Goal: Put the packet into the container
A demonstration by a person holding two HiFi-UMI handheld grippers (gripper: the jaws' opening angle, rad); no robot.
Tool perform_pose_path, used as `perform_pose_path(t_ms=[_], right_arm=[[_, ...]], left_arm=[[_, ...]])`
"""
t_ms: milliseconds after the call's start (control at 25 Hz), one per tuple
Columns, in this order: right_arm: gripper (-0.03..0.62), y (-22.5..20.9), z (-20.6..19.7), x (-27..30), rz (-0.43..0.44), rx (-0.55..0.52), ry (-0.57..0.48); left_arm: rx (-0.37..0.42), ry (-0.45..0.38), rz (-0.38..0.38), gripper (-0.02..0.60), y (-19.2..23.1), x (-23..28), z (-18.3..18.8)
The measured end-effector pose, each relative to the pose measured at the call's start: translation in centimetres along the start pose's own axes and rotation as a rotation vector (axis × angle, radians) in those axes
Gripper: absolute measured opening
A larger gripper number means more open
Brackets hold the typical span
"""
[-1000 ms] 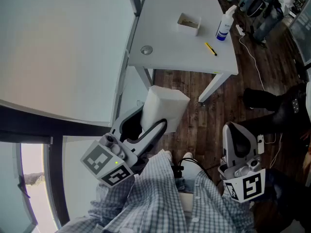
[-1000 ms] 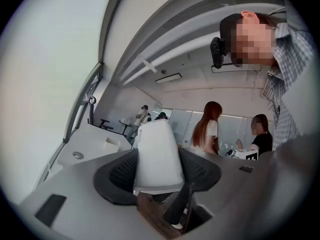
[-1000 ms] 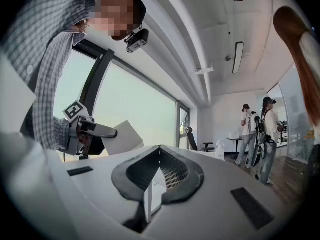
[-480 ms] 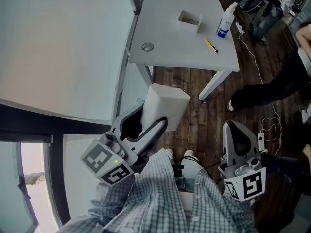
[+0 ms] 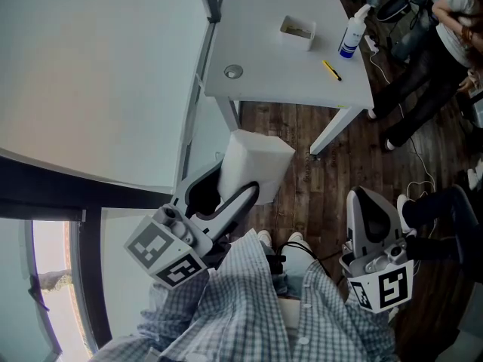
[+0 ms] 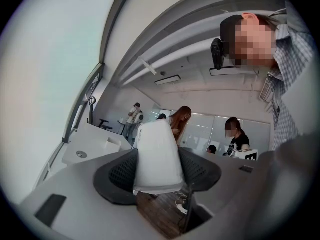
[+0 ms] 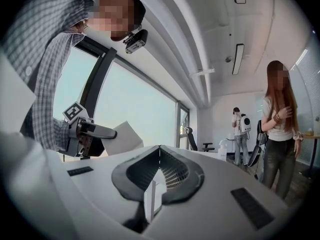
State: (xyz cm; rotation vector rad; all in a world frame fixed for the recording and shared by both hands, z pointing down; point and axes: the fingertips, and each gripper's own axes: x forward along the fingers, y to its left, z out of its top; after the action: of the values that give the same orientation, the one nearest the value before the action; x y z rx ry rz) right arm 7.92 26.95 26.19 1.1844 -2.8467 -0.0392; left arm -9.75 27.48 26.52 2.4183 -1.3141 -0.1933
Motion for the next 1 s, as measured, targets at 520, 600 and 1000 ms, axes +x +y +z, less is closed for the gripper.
perform_pose_path(t_ms=[520,600,1000], right_arm=[[0.012,2.2,-0.2,-0.3,-0.018,0.000,0.005],[0.012,2.2,-0.2,-0.4,-0.019,-0.002,0.008],[0.012,1.5,-0.6,0.5,0.016,0.000,0.017]], left_arm=[[0.006,-0.016,-0.008,0.258,0.5,-2.4,0.2],[0.005,-0.020,-0.009,0.258,0.4,-2.5,0.2],[0.020,-0.038,0.019,0.258,0.9,-2.1,0.7]])
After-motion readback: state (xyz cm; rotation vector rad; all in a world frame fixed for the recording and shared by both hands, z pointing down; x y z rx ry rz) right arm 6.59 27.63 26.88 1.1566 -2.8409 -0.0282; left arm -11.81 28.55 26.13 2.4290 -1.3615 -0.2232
